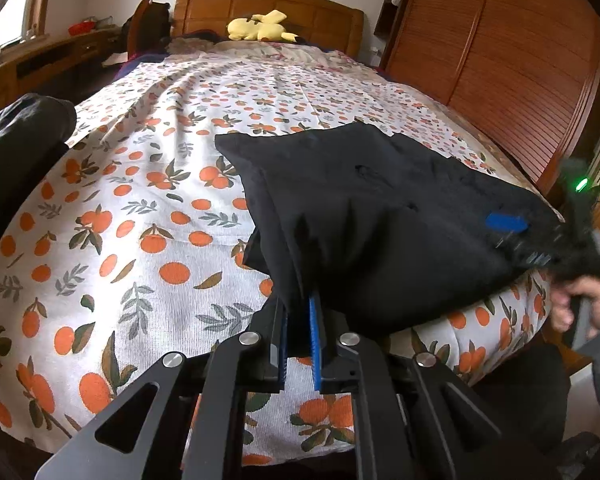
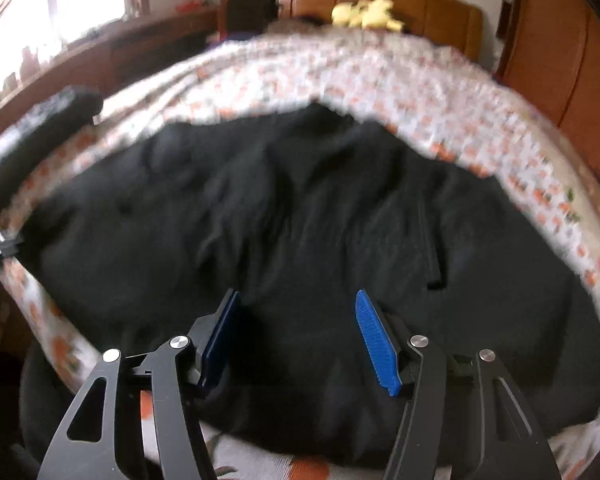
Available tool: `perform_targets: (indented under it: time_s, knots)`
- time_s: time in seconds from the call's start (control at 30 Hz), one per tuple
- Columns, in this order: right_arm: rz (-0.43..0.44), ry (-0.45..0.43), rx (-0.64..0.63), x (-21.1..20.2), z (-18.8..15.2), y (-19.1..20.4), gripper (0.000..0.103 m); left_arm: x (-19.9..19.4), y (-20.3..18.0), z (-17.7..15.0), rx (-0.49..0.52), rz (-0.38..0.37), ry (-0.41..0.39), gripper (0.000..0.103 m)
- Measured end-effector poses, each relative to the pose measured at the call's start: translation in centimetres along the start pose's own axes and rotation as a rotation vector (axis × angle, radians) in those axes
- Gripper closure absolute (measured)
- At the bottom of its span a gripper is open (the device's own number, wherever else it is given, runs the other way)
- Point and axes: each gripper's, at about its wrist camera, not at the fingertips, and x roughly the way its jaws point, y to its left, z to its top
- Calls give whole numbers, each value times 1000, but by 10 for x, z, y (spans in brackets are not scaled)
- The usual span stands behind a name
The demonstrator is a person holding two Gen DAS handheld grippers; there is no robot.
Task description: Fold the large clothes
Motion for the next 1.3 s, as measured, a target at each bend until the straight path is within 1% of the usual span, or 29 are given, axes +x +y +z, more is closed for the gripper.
perform_targets:
  time_s: [0.07,0.13,0.27,0.37,0.43,0.5,0.57,0.6,0.63,0.7,0.87,1.0,1.1,1.13,1.17,1.2,1.23,1.27,1.3]
  knots:
    - [33,-27,23,5,-8,-5,46,0,-1,1,4,3,-2,92]
    - [46,-26,47,2,-8,-9,46,0,-2,2,3,7,-3,92]
    - [-6,-16,30,-10,-1,1,47,1,-1,2,-3,11,-5,92]
    - [16,-31,25,-21,0,8,47,1,1,0,-4,14,-1,92]
    - [0,-38,-2,-24,-3,15,47,1,1,-1,-6,13,-1,91]
    - [-18,-31,-29,-19,-6,19,47,0,1,-1,-4,13,-1,91]
    - [-2,-24,-18,-12,-10,16,47,0,1,-1,-6,17,-4,88]
    - [9,-25,-8,-11,-12,13,46,-1,2,-1,-6,28,-5,81]
    - [15,-27,-3,-9,-12,11,46,-2,3,-2,-8,41,-8,65]
    - [17,-36,-5,-8,-13,11,46,-3,7,-4,-28,56,-17,43]
    - [26,-50,-11,-5,-16,10,46,4,16,-14,-84,65,14,42]
    - [32,-61,-16,-5,-18,9,46,8,15,-15,-98,72,7,39]
    - [36,-69,-15,-5,-19,9,46,13,13,-12,-107,61,11,39]
    - [39,-71,-14,-5,-20,9,46,14,12,-11,-102,53,13,49]
    - [41,-75,-13,-5,-20,8,46,16,10,-11,-100,20,23,57]
    - [44,-79,-14,-5,-21,8,46,17,9,-10,-104,10,30,63]
    - [47,-83,-15,-4,-22,7,46,16,7,-10,-103,4,29,75]
    - [52,-85,-10,-4,-22,7,46,15,5,-9,-101,-5,28,82]
    - [55,-86,-8,-4,-22,7,46,14,3,-8,-101,-10,27,87]
